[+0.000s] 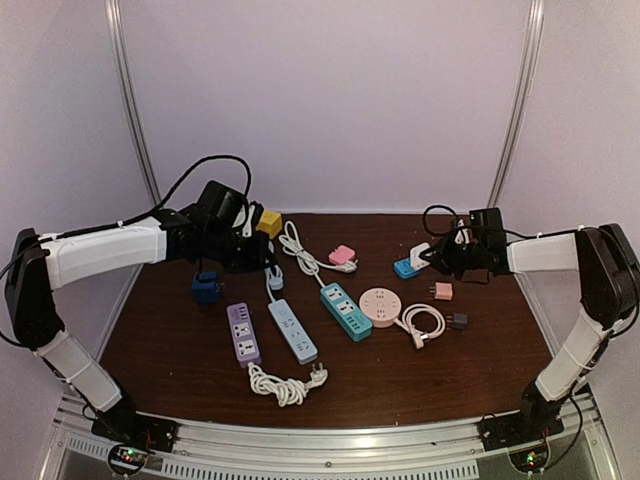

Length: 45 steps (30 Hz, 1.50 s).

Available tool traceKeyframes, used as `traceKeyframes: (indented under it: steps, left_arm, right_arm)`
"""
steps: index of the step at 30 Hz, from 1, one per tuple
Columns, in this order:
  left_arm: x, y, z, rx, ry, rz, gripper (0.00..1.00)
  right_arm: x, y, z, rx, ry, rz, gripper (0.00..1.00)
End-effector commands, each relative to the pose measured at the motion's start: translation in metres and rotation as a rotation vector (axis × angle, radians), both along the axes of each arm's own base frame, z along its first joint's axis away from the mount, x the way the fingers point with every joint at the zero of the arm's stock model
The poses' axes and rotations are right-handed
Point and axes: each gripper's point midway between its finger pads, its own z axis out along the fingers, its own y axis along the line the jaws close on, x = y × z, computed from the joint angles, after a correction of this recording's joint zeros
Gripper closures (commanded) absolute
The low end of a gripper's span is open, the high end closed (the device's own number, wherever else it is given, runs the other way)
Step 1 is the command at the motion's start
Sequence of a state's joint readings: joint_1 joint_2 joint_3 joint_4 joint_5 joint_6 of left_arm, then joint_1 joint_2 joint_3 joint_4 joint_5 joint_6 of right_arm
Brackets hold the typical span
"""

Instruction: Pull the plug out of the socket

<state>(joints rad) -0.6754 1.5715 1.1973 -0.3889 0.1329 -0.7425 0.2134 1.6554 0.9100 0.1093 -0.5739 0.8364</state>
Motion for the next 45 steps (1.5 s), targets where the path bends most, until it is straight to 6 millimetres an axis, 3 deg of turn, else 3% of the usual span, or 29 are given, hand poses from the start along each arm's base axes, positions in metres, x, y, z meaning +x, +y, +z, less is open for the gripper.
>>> traceKeyframes:
  steps: [1, 15, 31, 37, 40, 45]
  left_arm:
    - [-0.004, 0.002, 0.010, 0.013, -0.042, -0.022, 1.00]
    - [-0.009, 0.010, 0.013, 0.023, -0.050, -0.015, 1.00]
    - [-0.007, 0.010, 0.005, 0.037, -0.037, -0.008, 1.00]
    - [-0.006, 0.010, 0.005, 0.040, -0.038, -0.006, 1.00]
    - [-0.006, 0.009, 0.004, 0.039, -0.036, -0.008, 1.00]
    - [-0.006, 0.009, 0.004, 0.039, -0.036, -0.008, 1.00]
  right_arm:
    - [0.009, -0.022, 0.005, 0.045, -0.045, -0.017, 1.00]
    - [0.017, -0.095, -0.039, 0.116, 0.010, -0.151, 1.00]
    - [-0.016, -0.158, -0.071, 0.118, 0.086, -0.279, 1.00]
    - [-0.027, -0.169, -0.078, 0.092, 0.103, -0.300, 1.00]
    - [-0.031, -0.169, -0.078, 0.077, 0.105, -0.298, 0.93]
    - [-0.036, -0.173, -0.074, 0.022, 0.106, -0.305, 0.68]
